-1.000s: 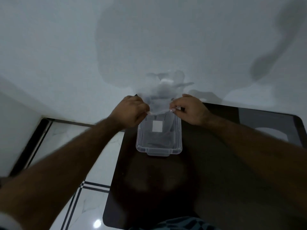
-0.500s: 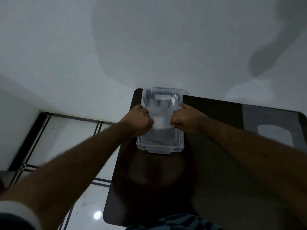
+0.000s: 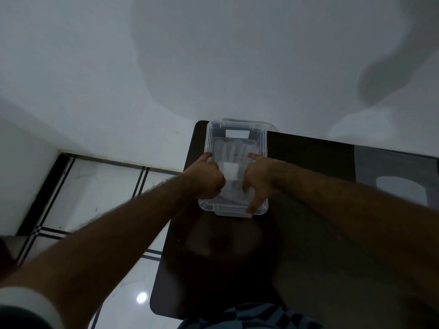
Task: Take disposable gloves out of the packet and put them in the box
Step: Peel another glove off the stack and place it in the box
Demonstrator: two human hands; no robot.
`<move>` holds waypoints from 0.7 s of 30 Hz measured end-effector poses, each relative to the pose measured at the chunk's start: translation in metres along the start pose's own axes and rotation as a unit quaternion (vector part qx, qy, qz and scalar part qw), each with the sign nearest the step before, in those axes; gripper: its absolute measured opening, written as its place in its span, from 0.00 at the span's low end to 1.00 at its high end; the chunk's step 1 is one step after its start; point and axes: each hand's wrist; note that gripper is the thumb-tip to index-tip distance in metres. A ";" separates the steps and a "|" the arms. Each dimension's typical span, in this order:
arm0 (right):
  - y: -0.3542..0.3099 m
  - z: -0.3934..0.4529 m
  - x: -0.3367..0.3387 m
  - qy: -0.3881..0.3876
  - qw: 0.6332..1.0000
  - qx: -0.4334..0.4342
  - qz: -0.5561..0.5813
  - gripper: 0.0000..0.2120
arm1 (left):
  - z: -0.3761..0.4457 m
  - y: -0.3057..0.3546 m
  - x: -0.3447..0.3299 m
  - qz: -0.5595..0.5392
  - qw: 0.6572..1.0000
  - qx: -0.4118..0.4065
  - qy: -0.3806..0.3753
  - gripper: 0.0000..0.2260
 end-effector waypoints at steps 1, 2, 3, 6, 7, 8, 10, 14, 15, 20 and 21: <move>-0.002 0.001 0.001 -0.009 1.000 0.000 -0.008 0.48 | 0.000 0.001 0.001 -0.001 1.000 0.000 0.003 0.09; -0.003 0.001 0.001 -0.014 1.000 -0.003 -0.012 0.49 | 0.000 0.002 0.001 0.001 1.000 0.000 0.005 0.10; -0.004 0.002 0.001 -0.015 1.000 -0.006 -0.012 0.50 | 0.001 0.004 0.002 0.003 1.000 0.000 0.005 0.10; -0.005 0.001 0.003 -0.002 1.000 -0.017 -0.023 0.52 | 0.003 0.005 -0.001 -0.013 1.000 0.001 -0.015 0.18; -0.006 0.001 0.003 0.010 0.999 -0.025 -0.031 0.52 | 0.003 0.005 -0.002 -0.020 1.000 0.003 -0.024 0.23; -0.007 0.001 0.003 0.027 0.998 -0.033 -0.038 0.52 | 0.003 0.005 -0.003 -0.027 0.999 0.004 -0.033 0.28; -0.010 0.001 0.002 0.071 0.995 -0.044 -0.053 0.51 | 0.001 0.006 0.000 -0.039 0.998 0.006 -0.045 0.34; -0.019 0.003 -0.011 0.126 0.990 -0.041 -0.047 0.51 | -0.003 0.005 0.010 -0.002 1.000 0.015 0.007 0.39; -0.022 0.003 -0.014 0.130 0.989 -0.043 -0.049 0.51 | -0.003 0.003 0.010 0.010 0.999 0.015 0.027 0.40; -0.028 0.004 -0.023 0.112 0.993 -0.042 -0.024 0.54 | 0.003 -0.002 0.003 0.003 0.999 0.040 0.019 0.40; -0.028 0.005 -0.025 0.114 0.992 -0.039 -0.022 0.54 | 0.004 -0.002 0.003 0.009 0.999 0.043 0.019 0.43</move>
Point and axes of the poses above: each hand's wrist, its own z-axis towards the middle knuckle, its own x-axis out of the back of the hand, y = z × x, and after that the axes turned 10 degrees about -z, right-handed
